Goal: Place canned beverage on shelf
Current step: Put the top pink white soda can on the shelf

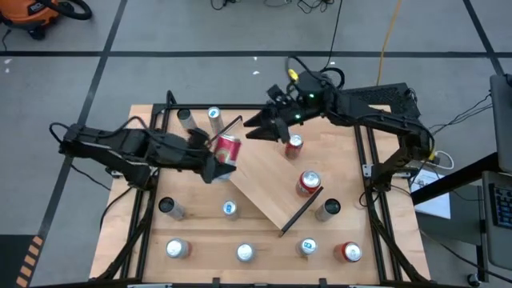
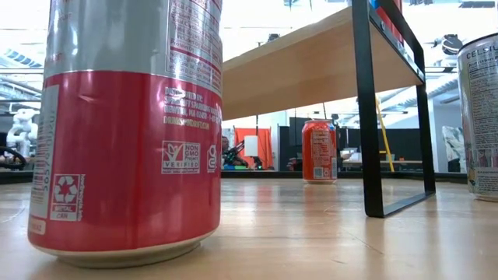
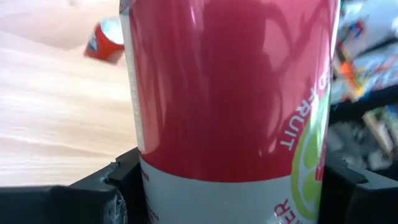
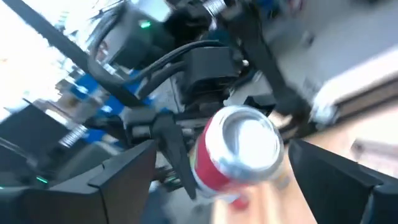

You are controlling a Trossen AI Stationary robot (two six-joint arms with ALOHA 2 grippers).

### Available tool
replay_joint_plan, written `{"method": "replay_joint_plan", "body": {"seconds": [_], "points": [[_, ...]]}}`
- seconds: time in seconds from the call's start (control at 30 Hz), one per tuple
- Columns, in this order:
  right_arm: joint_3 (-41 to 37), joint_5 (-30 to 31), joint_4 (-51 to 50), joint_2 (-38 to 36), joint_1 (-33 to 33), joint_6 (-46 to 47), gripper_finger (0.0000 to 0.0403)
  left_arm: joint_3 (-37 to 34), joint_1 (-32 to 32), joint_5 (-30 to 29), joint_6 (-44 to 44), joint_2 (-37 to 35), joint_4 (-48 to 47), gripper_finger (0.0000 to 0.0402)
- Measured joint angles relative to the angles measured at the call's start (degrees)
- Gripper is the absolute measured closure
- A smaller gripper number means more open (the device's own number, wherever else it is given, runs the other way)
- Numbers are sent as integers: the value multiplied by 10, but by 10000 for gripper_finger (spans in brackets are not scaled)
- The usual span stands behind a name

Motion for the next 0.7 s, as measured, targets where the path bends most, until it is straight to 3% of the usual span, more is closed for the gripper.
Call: {"method": "replay_joint_plan", "body": {"seconds": [0.23,0.5,0.7], "points": [[0,-63,-32,22,-7,91,57,0,11,61,29,55,7,105],[0,-81,-141,22,-6,59,55,0,11,81,67,79,35,105],[0,-81,-168,22,-2,37,14,0,14,81,88,78,41,105]]}}
